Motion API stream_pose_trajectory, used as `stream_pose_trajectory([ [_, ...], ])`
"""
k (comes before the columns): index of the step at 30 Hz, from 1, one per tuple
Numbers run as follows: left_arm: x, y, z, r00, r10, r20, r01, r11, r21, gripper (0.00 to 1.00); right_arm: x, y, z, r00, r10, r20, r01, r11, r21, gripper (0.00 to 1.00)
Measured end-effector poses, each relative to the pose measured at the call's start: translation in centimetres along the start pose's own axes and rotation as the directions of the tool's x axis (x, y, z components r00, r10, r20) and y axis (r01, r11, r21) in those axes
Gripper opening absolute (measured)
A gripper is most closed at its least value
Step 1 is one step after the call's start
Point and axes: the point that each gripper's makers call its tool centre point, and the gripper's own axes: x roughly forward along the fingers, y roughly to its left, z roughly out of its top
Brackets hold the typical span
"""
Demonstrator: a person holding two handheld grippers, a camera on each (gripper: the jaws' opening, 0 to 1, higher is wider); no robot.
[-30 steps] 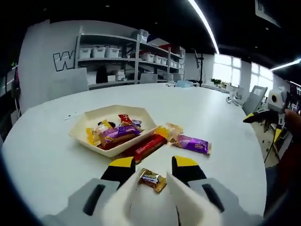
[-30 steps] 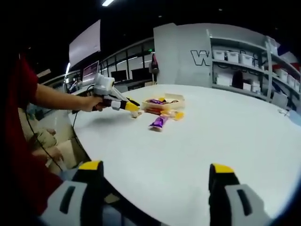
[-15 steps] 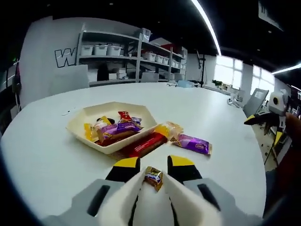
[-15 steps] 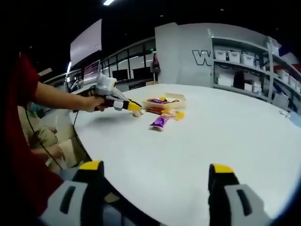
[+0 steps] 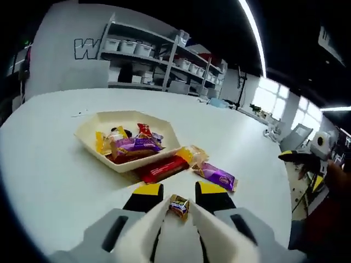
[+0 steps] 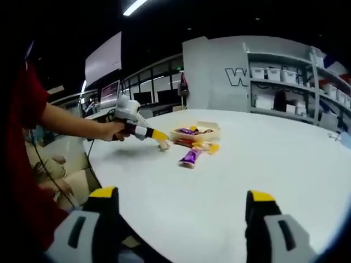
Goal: Place the target food into the container with the food tongs after gripping and lifting it, then release it inside without dropping or visibly crushing the food.
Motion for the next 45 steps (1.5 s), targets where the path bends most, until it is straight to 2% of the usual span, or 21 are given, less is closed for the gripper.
stream_pose_trajectory([
  [3,-0.1,-0.3,1.0,1.000,-0.001,0.006,0.001,1.000,0.013,0.21,0.1,-0.3,-0.8,1.000,-0.003,-0.023,0.003,1.000,0.000,0.95],
  [6,0.1,-0.6,2.1,1.000,-0.007,0.012,0.007,1.000,0.026,0.21,0.0,-0.3,-0.8,1.000,-0.004,-0.023,0.004,1.000,-0.001,0.95],
  [11,0.5,-0.9,3.5,1.000,-0.014,0.021,0.013,0.999,0.042,0.22,-0.3,-0.6,0.1,1.000,-0.012,0.017,0.012,1.000,-0.001,0.96],
  [17,1.6,-0.3,5.5,1.000,0.001,0.029,-0.003,0.997,0.078,0.22,-0.4,-0.5,0.1,1.000,-0.010,0.025,0.010,1.000,0.001,0.96],
  [21,2.4,0.3,6.3,1.000,0.010,0.029,-0.013,0.996,0.090,0.22,-0.5,-0.7,0.0,1.000,-0.013,0.020,0.013,1.000,0.004,0.96],
  [36,4.6,1.0,7.0,0.999,0.012,0.032,-0.014,0.996,0.084,0.22,-1.1,-1.8,-0.4,0.999,-0.041,0.003,0.041,0.999,0.012,0.95],
  [45,7.1,1.5,6.6,1.000,0.010,0.021,-0.012,0.995,0.095,0.22,-1.2,-2.6,-0.7,0.998,-0.061,-0.010,0.061,0.998,0.019,0.95],
])
